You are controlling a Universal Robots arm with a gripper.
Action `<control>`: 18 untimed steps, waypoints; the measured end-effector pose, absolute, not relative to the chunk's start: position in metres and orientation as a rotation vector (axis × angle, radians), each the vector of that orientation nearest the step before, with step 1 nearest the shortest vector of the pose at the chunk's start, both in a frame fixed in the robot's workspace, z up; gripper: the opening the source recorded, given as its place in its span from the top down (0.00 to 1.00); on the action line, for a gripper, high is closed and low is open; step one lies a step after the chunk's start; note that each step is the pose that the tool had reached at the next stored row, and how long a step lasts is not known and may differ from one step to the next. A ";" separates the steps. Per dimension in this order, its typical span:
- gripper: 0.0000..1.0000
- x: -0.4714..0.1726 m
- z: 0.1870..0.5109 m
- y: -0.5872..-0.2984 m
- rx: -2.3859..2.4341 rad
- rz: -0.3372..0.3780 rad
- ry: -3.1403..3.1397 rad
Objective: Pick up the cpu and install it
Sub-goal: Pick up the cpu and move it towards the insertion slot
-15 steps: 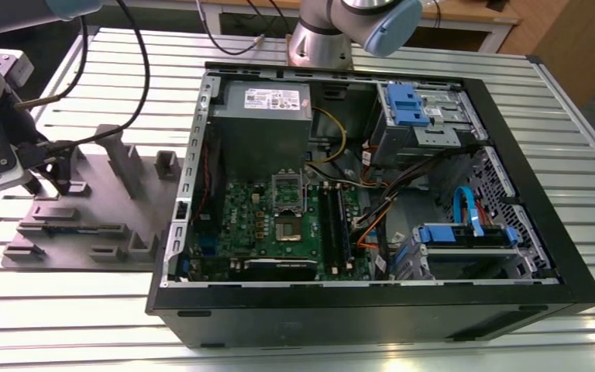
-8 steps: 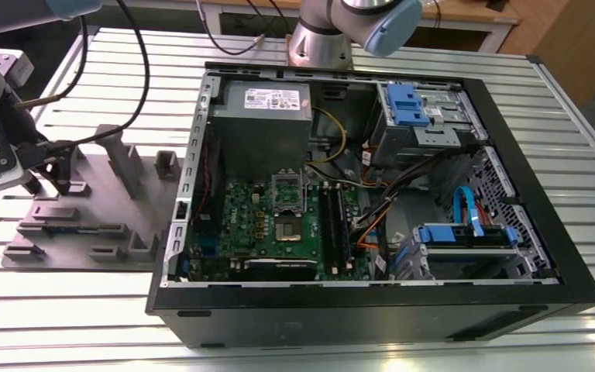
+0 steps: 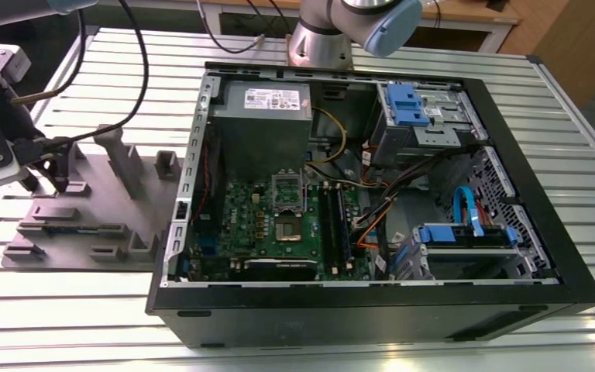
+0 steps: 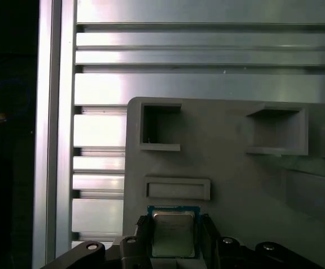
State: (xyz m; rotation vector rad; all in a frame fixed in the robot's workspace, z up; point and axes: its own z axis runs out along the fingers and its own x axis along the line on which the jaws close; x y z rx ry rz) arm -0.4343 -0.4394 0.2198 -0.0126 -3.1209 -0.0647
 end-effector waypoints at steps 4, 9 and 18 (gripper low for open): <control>0.55 -0.434 0.224 -0.439 -0.013 -0.065 -3.121; 0.55 -0.434 0.227 -0.439 -0.013 -0.065 -3.121; 0.55 -0.434 0.231 -0.439 -0.013 -0.065 -3.121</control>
